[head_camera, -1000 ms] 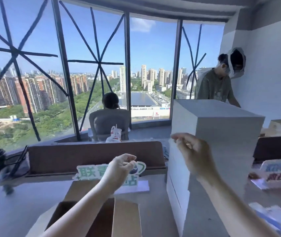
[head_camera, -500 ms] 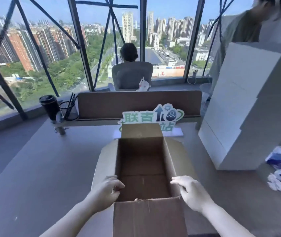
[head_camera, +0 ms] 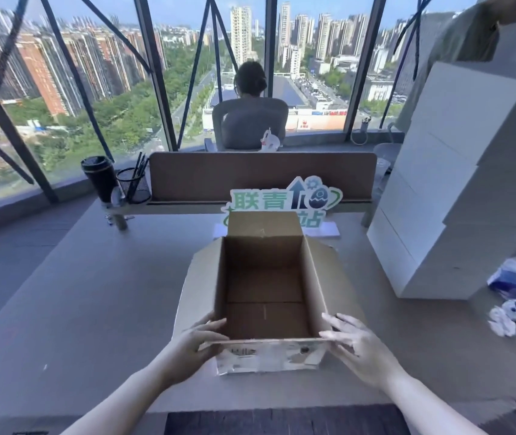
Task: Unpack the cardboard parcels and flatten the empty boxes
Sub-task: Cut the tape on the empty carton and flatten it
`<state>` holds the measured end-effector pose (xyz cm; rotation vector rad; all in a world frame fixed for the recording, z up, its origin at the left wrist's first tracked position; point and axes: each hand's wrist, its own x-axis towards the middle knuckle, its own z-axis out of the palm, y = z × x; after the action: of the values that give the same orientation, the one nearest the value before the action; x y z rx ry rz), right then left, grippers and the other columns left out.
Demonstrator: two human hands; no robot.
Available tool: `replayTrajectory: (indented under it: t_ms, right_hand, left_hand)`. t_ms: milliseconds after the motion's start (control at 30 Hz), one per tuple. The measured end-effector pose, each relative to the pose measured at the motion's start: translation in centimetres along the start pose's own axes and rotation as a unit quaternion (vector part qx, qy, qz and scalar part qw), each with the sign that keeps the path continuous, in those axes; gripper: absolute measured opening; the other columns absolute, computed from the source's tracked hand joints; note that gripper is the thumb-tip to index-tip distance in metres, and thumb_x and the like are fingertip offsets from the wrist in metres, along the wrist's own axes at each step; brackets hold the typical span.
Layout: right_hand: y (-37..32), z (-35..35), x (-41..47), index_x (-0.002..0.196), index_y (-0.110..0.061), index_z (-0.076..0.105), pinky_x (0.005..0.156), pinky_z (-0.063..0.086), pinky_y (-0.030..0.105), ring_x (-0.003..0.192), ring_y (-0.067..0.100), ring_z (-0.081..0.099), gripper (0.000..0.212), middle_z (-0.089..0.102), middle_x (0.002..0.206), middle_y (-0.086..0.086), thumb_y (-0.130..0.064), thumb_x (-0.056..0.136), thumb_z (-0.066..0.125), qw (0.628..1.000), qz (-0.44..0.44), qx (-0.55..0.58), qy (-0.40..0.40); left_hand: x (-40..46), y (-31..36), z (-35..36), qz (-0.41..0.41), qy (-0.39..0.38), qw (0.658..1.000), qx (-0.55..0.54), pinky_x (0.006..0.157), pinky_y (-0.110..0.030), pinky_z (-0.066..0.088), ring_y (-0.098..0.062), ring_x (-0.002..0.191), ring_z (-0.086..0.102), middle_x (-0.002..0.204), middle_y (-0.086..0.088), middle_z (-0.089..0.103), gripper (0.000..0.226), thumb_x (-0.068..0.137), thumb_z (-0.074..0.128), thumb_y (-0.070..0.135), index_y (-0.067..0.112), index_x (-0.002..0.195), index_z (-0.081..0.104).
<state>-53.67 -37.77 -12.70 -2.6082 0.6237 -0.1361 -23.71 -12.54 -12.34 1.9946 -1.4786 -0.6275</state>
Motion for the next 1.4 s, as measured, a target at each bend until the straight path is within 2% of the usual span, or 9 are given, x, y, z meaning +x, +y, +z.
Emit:
replayTrajectory:
  t_ms: [133, 233, 400, 567, 667, 833, 967, 1133, 1400]
  right_hand:
    - [-2.2, 1.1, 1.4, 0.085, -0.023, 0.074, 0.086, 0.042, 0.024, 0.112, 0.014, 0.058, 0.007, 0.066, 0.109, -0.018, -0.031, 0.085, 0.075, 0.978, 0.093, 0.065, 0.173]
    - [-3.1, 1.8, 1.9, 0.079, -0.020, 0.058, 0.065, 0.040, 0.022, 0.080, 0.014, 0.057, 0.027, 0.057, 0.081, -0.015, -0.019, 0.072, 0.085, 0.959, 0.130, 0.083, 0.236]
    - [-2.6, 2.7, 0.8, 0.074, -0.022, 0.058, 0.067, 0.041, 0.025, 0.079, 0.012, 0.052, 0.025, 0.054, 0.084, -0.015, -0.013, 0.076, 0.081, 0.961, 0.083, 0.018, 0.263]
    - [-2.8, 3.3, -2.3, 0.075, -0.026, 0.065, 0.058, 0.041, 0.023, 0.066, 0.007, 0.057, 0.018, 0.061, 0.072, -0.016, -0.013, 0.082, 0.074, 0.956, 0.147, 0.046, 0.249]
    - [-3.0, 4.0, -2.6, 0.102, -0.027, 0.074, 0.076, 0.047, 0.026, 0.097, 0.016, 0.069, 0.017, 0.075, 0.100, -0.010, -0.020, 0.090, 0.065, 0.949, 0.247, 0.123, 0.153]
    - [-4.0, 4.5, -2.2, 0.131, -0.030, 0.060, 0.098, 0.043, 0.022, 0.120, 0.005, 0.059, 0.044, 0.066, 0.123, -0.020, -0.019, 0.089, 0.061, 0.925, 0.271, 0.263, 0.041]
    - [-4.6, 4.0, -1.8, 0.117, -0.038, 0.067, 0.098, 0.047, 0.026, 0.115, 0.001, 0.060, 0.038, 0.069, 0.111, -0.027, -0.019, 0.084, 0.061, 0.917, 0.275, 0.281, 0.061]
    - [-7.5, -1.2, -1.0, 0.099, -0.038, 0.070, 0.081, 0.040, 0.003, 0.098, -0.017, 0.060, 0.035, 0.068, 0.093, -0.039, -0.006, 0.089, 0.061, 0.901, 0.217, 0.333, 0.173]
    - [-9.7, -8.2, 1.8, 0.120, -0.026, 0.069, 0.097, 0.052, 0.030, 0.102, -0.002, 0.065, 0.035, 0.071, 0.112, -0.018, -0.010, 0.092, 0.056, 0.856, 0.156, 0.423, 0.251]
  left_hand:
    - [0.5, 1.9, 1.3, -0.099, 0.147, 0.983, -0.046, 0.088, -0.021, 0.042, 0.003, 0.108, 0.054, 0.113, 0.028, 0.058, 0.057, 0.090, 0.067, 0.016, 0.059, 0.120, 0.045]
    - [0.9, 2.1, 2.6, -0.149, 0.212, 0.964, -0.062, 0.094, -0.027, 0.044, 0.000, 0.114, 0.052, 0.129, 0.030, 0.044, 0.078, 0.087, 0.071, 0.017, 0.045, 0.146, 0.029]
    - [0.5, 1.2, 4.0, -0.122, 0.213, 0.969, 0.036, 0.095, -0.019, 0.037, -0.001, 0.122, 0.048, 0.139, 0.024, 0.040, 0.017, 0.093, 0.065, 0.023, 0.027, 0.108, 0.072]
    - [-2.8, 2.5, 5.5, -0.085, 0.316, 0.942, 0.072, 0.067, -0.022, 0.041, -0.004, 0.084, 0.048, 0.091, 0.019, 0.054, 0.008, 0.089, 0.058, 0.031, 0.031, 0.081, 0.057]
    - [-4.1, 2.4, 6.9, -0.188, 0.275, 0.942, 0.052, 0.058, -0.032, 0.050, -0.007, 0.072, 0.056, 0.090, 0.018, 0.056, 0.020, 0.088, 0.065, 0.023, 0.037, 0.088, 0.051]
    - [-2.7, 3.1, 7.2, -0.277, 0.160, 0.947, 0.003, 0.088, -0.029, 0.040, -0.021, 0.125, 0.052, 0.144, 0.002, 0.048, 0.050, 0.097, 0.051, 0.023, 0.017, 0.145, 0.042]
    - [-2.7, 4.0, 6.0, -0.258, 0.187, 0.945, -0.065, 0.084, -0.027, 0.041, -0.019, 0.117, 0.058, 0.126, 0.004, 0.066, 0.039, 0.092, 0.054, 0.014, 0.025, 0.129, 0.059]
    - [-1.9, 6.7, 1.8, -0.203, 0.277, 0.927, -0.153, 0.086, -0.026, 0.049, -0.003, 0.105, 0.065, 0.103, 0.018, 0.072, 0.024, 0.091, 0.062, 0.024, 0.035, 0.112, 0.066]
    - [1.2, 11.7, -5.5, -0.122, 0.361, 0.902, -0.203, 0.082, -0.023, 0.053, 0.003, 0.090, 0.067, 0.100, 0.013, 0.073, 0.033, 0.086, 0.065, 0.012, 0.036, 0.109, 0.068]
